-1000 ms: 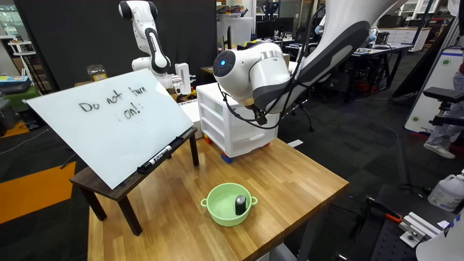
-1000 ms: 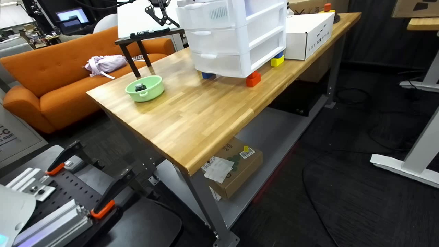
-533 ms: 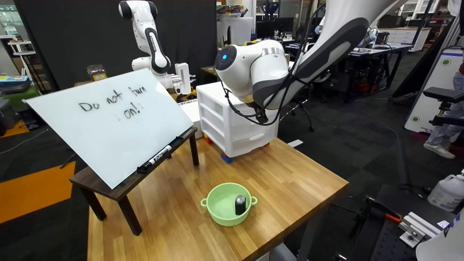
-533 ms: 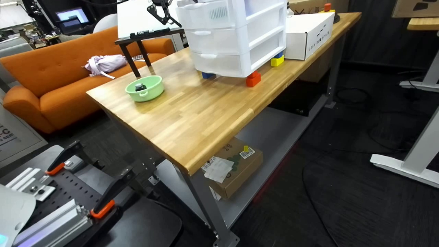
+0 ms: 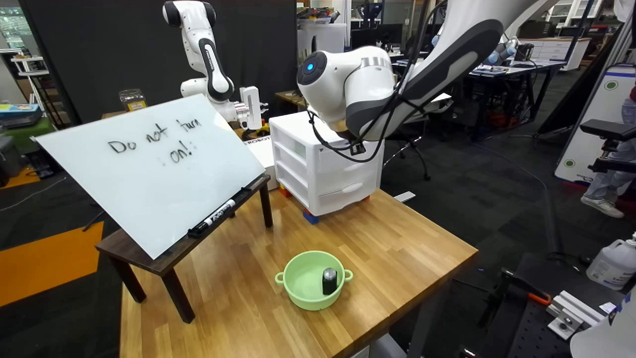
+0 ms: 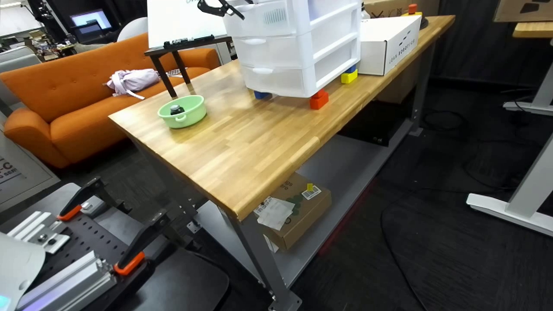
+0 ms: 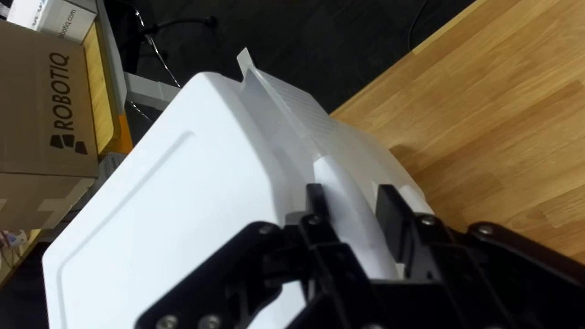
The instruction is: Open the top cabinet drawer on the table
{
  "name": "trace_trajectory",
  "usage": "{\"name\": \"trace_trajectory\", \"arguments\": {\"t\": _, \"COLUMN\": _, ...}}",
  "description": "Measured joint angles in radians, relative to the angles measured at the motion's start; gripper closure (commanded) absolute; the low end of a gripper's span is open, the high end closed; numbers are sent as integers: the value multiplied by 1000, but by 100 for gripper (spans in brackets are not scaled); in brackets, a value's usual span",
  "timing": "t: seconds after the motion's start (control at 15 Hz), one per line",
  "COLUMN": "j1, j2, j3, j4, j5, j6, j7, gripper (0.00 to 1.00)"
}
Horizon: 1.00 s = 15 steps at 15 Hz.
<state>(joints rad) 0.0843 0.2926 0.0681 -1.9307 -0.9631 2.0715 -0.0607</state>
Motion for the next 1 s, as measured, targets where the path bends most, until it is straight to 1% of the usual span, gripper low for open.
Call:
{"name": "trace_trajectory", "arguments": {"t": 0.13, "j1": 0, "j2": 0, "j3": -3, "j4": 5, "j5": -2, "j6": 4, "j7": -5, "gripper": 66}}
{"name": "trace_trajectory", "arguments": {"t": 0.2, "j1": 0, "j2": 0, "j3": -3, "j4": 5, "j5": -2, "j6": 5, "j7": -5, "gripper": 67}}
{"name": "trace_trajectory", "arguments": {"t": 0.47, "j1": 0, "j2": 0, "j3": -8, "j4": 5, "j5": -1, "j6": 15, "j7": -5, "gripper": 71}}
{"name": "trace_trajectory", "arguments": {"t": 0.6, "j1": 0, "j2": 0, "j3": -8, "j4": 6, "j5": -1, "j6": 16, "j7": -5, "gripper": 79}}
{"name": "trace_trajectory", "arguments": {"t": 1.0, "j1": 0, "j2": -9, "j3": -8, "j4": -7, "j5": 0, "j6": 24, "j7": -4, "gripper": 81}}
